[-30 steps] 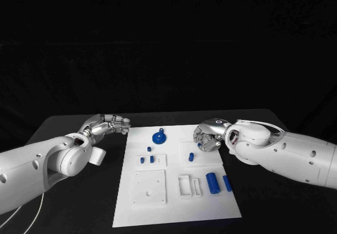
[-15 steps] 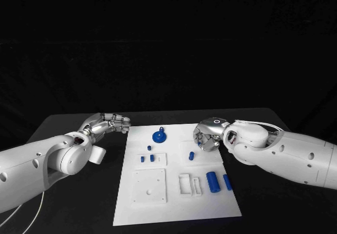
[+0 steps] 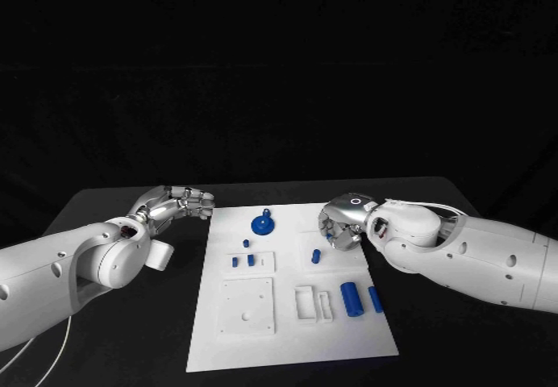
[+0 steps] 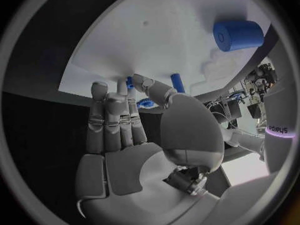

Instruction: Assemble the parts on the task board

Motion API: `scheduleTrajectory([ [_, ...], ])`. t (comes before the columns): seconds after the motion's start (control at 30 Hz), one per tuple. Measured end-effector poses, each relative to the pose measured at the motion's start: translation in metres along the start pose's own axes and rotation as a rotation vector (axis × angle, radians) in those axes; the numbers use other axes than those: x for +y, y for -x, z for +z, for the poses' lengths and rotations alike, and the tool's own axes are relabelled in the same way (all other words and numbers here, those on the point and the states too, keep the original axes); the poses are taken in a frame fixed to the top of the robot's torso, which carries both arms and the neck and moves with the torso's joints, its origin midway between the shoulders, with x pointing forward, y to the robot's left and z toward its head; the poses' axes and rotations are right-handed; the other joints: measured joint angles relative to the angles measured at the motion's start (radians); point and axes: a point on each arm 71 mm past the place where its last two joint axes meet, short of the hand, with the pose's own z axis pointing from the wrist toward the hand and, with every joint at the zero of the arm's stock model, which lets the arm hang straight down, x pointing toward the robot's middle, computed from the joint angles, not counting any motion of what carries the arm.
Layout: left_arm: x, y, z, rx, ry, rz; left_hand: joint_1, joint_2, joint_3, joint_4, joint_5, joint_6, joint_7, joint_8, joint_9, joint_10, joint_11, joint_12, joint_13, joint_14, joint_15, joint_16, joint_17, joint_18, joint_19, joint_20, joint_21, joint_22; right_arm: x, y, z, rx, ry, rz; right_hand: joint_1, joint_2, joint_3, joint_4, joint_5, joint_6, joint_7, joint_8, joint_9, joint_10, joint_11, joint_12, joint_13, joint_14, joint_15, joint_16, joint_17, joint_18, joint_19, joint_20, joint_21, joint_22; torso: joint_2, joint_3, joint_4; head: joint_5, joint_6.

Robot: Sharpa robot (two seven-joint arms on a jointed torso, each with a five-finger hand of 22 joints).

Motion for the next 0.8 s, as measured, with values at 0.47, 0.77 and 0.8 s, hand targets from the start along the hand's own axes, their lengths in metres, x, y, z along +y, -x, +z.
scheduleTrajectory([
  [0.47, 0.0001, 0.0003, 0.0003, -0.001, 0.000, 0.000, 0.000, 0.000, 0.000, 0.000, 0.004, 0.000, 0.000, 0.000, 0.000, -0.004, 0.004, 0.000, -0.002, 0.003, 0.003, -0.004, 0.002, -0.001, 0.000, 0.000, 0.000, 0.001, 0.0005, -0.0029, -0.0013, -0.034, -0.004, -0.005, -0.006, -0.006, 0.007, 0.001, 0.007, 0.006, -0.002, 0.005, 0.004, 0.006, -0.005, 0.002, 0.006, 0.002, -0.002, 0.005, -0.002, 0.000, 0.006, -0.005, 0.000, 0.000, 0.000, -0.0011, 0.0003, -0.002, 0.003],
  [0.77, 0.0005, 0.0020, 0.0010, -0.006, 0.001, 0.002, 0.000, 0.000, 0.000, 0.000, 0.004, 0.000, 0.000, 0.000, 0.000, -0.004, 0.004, 0.000, -0.002, 0.003, 0.003, -0.004, 0.003, -0.001, 0.000, 0.000, 0.000, 0.002, -0.0011, -0.0021, -0.0011, -0.041, -0.008, 0.005, -0.008, -0.008, 0.010, 0.004, 0.014, 0.008, -0.002, 0.005, 0.006, 0.012, -0.005, 0.003, 0.012, 0.003, -0.004, 0.008, -0.002, 0.000, 0.009, -0.006, 0.004, 0.000, 0.000, -0.0015, 0.0011, 0.000, 0.005],
  [0.8, 0.0005, 0.0019, 0.0010, -0.006, 0.001, 0.002, 0.000, 0.000, 0.000, 0.000, 0.004, 0.000, 0.000, 0.000, 0.000, -0.004, 0.004, 0.000, -0.003, 0.003, 0.003, -0.004, 0.003, -0.001, 0.000, 0.000, 0.000, 0.002, -0.0011, -0.0020, -0.0010, -0.041, -0.008, 0.007, -0.008, -0.008, 0.010, 0.005, 0.014, 0.009, -0.002, 0.005, 0.006, 0.012, -0.005, 0.003, 0.012, 0.004, -0.004, 0.008, -0.002, 0.000, 0.009, -0.006, 0.004, 0.000, 0.000, -0.0016, 0.0011, 0.000, 0.006],
])
